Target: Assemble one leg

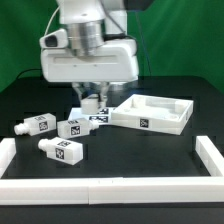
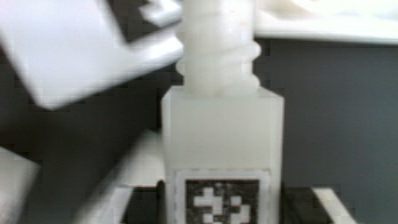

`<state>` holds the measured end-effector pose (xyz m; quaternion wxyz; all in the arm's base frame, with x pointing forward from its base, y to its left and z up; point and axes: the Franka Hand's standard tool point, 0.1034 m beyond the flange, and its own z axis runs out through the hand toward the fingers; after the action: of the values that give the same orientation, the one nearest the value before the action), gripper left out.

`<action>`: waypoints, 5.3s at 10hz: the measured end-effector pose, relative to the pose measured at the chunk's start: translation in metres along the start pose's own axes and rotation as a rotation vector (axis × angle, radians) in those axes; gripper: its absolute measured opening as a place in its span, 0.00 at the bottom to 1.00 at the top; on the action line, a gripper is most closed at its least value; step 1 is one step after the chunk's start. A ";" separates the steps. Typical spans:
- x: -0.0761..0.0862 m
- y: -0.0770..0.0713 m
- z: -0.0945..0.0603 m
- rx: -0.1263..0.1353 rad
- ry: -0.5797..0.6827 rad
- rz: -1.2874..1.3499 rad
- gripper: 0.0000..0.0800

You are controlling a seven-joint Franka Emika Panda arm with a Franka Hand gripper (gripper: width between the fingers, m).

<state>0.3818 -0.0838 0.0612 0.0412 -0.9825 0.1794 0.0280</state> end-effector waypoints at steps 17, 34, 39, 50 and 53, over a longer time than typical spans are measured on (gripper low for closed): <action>-0.027 0.026 0.036 -0.041 -0.057 0.021 0.81; -0.059 -0.085 0.035 -0.053 0.070 -0.021 0.81; -0.060 -0.074 0.045 -0.064 0.080 0.003 0.81; -0.048 -0.080 0.047 -0.059 0.091 0.011 0.48; -0.029 -0.087 0.041 -0.044 0.061 -0.048 0.48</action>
Offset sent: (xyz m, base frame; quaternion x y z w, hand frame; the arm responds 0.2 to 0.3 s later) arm -0.0143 -0.0036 -0.0211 0.0018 0.0231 -0.0019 0.9997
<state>0.3842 0.0114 0.0284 0.0146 -0.9876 0.1562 0.0011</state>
